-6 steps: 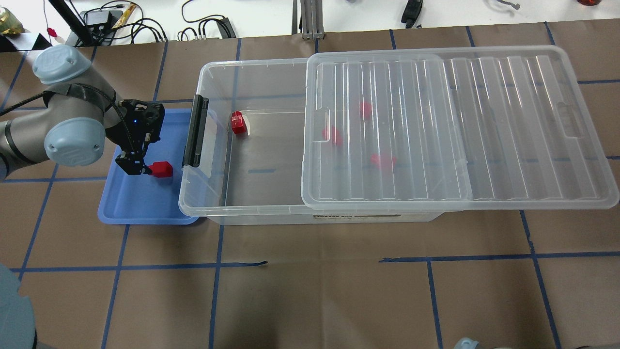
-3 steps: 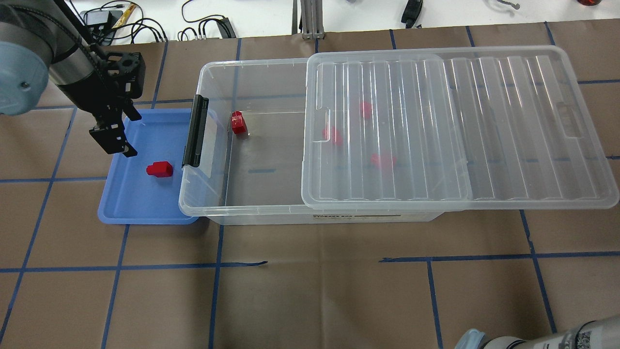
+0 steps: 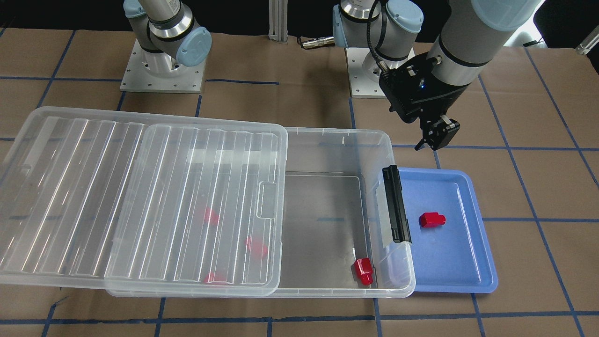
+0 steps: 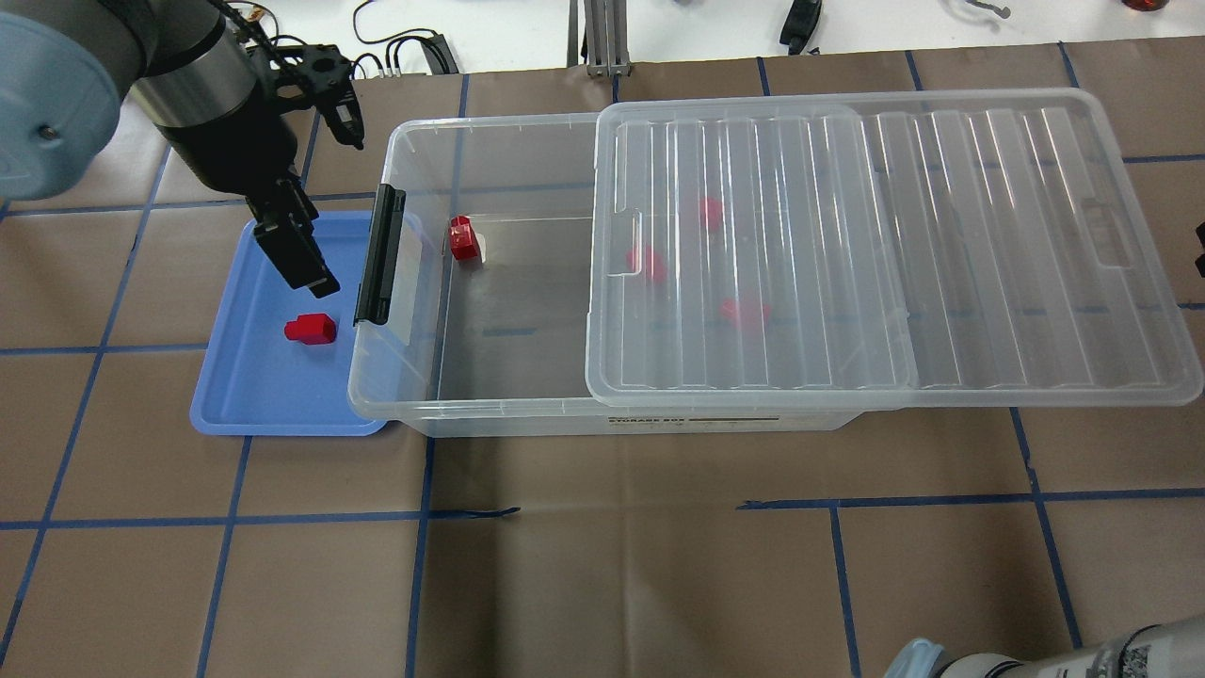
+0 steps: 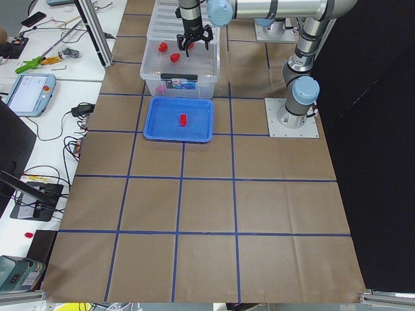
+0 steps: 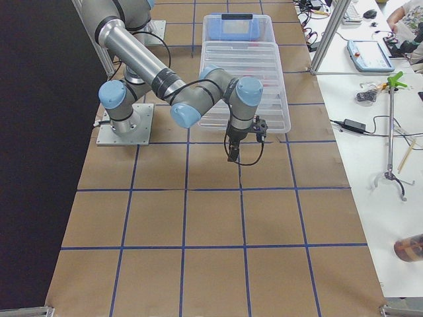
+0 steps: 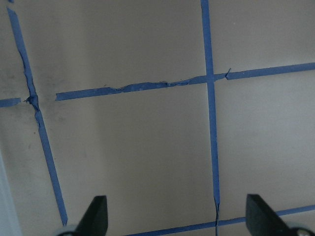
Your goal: Place red block in blue tray from box
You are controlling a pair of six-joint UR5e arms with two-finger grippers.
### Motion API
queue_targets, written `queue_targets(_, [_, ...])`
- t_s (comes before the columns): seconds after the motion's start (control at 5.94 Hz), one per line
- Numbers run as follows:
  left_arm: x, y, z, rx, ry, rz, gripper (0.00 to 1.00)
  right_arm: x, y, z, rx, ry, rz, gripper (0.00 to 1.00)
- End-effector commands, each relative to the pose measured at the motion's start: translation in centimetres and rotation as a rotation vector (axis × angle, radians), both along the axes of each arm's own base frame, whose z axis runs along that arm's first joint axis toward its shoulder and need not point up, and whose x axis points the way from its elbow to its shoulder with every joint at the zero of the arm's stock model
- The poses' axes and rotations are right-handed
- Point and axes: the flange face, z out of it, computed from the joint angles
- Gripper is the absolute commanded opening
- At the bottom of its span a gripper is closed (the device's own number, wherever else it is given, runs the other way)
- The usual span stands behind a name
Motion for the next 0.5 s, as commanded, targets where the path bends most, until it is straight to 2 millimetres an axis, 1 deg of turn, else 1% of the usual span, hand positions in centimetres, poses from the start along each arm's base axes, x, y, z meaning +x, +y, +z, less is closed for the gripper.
queue_targets(0.0, [-1.6, 1.0, 3.3, -0.123, -0.011, 0.346, 0.98, 1.2, 0.2, -0.4, -0.006, -0.018, -0.036, 1.00])
queue_targets(0.17, [-1.5, 2.3, 4.5, -0.147, -0.008, 0.568, 0.98, 1.5, 0.2, -0.7, -0.012, -0.035, -0.039, 1.00])
queue_targets(0.34, [-1.4, 2.4, 5.4, -0.161, -0.005, 0.739, 0.98, 2.6, -0.3, -0.9, -0.015, -0.043, -0.038, 1.00])
